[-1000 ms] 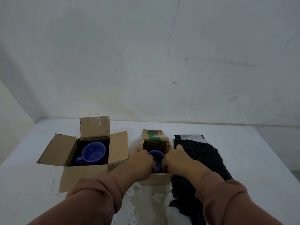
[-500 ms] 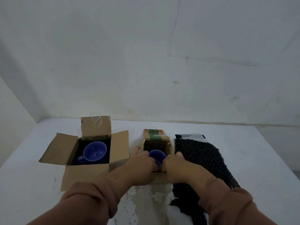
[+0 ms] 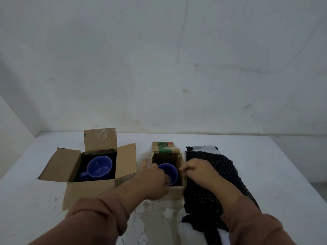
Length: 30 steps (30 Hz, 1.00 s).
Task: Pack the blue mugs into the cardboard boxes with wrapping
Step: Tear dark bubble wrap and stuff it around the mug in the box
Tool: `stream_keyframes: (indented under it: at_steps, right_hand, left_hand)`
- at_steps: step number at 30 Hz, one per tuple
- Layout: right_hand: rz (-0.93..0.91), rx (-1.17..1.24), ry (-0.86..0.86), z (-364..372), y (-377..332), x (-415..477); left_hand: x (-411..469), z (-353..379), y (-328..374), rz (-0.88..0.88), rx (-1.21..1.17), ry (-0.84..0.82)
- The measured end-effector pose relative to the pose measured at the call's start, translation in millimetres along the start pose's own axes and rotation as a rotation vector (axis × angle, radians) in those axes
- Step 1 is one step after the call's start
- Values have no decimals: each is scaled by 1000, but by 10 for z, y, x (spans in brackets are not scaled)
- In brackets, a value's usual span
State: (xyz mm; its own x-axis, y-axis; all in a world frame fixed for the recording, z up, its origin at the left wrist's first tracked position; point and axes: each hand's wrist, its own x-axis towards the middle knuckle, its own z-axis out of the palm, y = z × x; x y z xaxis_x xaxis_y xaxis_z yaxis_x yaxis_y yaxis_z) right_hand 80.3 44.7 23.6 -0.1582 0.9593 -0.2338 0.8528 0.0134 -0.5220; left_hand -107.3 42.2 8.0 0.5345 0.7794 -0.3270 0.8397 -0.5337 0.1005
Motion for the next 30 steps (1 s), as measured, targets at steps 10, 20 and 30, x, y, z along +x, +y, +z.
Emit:
stream_keyframes:
  at_steps: [10, 20, 30]
  right_hand:
    - [168, -491, -164, 588, 829, -427]
    - [176, 241, 292, 343, 1031, -434]
    - [-527, -92, 496, 96, 363, -499]
  left_hand:
    - [301, 140, 608, -118, -484, 58]
    - [342, 120, 728, -207, -623, 287]
    - [306, -414, 671, -435, -1832, 13]
